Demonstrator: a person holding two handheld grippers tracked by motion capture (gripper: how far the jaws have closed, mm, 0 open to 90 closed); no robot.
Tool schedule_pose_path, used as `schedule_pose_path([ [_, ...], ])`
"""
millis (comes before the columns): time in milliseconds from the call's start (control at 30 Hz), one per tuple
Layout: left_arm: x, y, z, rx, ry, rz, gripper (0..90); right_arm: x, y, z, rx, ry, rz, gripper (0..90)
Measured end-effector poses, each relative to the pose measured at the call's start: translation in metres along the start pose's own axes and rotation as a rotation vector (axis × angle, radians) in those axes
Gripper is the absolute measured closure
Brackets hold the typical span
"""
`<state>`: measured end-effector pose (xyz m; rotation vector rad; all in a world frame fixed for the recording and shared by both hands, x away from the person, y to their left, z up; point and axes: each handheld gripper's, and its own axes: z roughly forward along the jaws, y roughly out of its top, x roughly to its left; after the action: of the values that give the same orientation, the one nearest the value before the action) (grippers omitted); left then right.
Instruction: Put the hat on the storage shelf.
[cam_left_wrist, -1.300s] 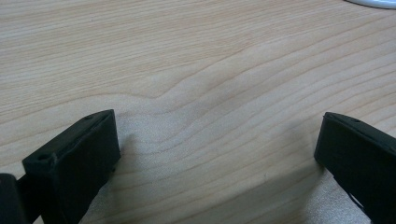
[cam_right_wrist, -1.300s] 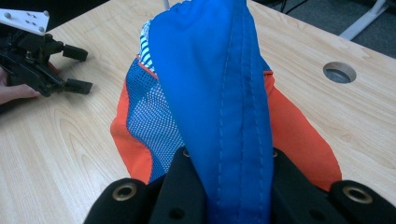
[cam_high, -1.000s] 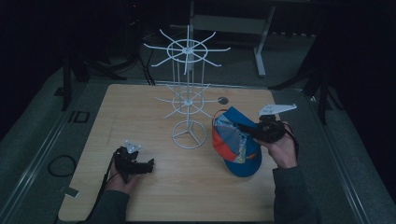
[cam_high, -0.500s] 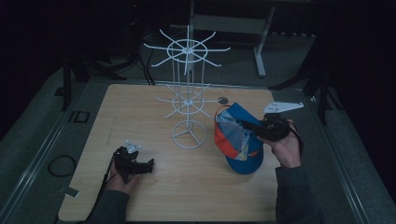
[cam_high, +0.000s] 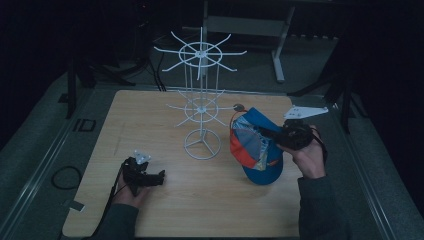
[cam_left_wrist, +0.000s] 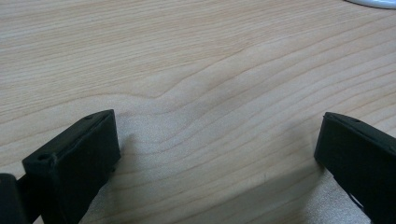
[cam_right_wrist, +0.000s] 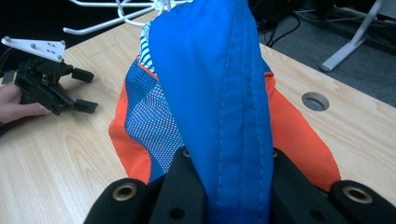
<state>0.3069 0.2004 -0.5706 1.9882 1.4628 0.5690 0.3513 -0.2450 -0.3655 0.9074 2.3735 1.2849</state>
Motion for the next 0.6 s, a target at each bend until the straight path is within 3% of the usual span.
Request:
schedule_pose_path([
  [600,0.000,0.000,0.000,0.000,0.000,0.000,0.0,0.000,0.011,-0.012,-0.029,0.011,-0.014,87.8],
])
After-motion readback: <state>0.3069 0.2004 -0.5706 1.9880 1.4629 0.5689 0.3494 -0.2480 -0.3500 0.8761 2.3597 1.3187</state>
